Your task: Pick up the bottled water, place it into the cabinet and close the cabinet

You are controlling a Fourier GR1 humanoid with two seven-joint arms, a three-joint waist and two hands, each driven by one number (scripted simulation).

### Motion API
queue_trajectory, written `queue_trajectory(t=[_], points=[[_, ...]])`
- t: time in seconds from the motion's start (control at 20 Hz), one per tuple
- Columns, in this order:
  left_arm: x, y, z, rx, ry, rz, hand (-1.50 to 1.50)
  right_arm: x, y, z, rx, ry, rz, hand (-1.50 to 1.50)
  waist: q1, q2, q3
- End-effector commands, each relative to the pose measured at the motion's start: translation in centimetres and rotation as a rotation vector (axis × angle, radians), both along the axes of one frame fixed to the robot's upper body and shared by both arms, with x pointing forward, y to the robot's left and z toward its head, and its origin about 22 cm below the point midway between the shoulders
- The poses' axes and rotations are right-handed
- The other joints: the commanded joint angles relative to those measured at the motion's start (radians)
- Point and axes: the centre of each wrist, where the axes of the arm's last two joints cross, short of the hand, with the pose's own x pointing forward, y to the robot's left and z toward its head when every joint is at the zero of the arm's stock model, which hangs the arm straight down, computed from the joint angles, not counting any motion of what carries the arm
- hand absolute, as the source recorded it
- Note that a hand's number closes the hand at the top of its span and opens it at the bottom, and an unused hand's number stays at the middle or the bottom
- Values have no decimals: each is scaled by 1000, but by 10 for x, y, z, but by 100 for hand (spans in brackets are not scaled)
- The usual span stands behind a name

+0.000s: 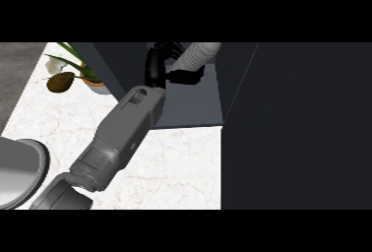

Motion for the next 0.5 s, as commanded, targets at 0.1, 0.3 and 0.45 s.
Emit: queue_trajectory(t=[0.1,0.3,0.45], points=[[-3,17,-26,134,12,75,150,6,9,-12,5,10,10,-150,3,3,0],[0,35,-30,240,13,149,150,-8,4,-11,8,17,17,-150,-16,6,0],[4,28,-21,305,7,184,150,-4,-4,-5,5,6,3,-150,-2,0,0]])
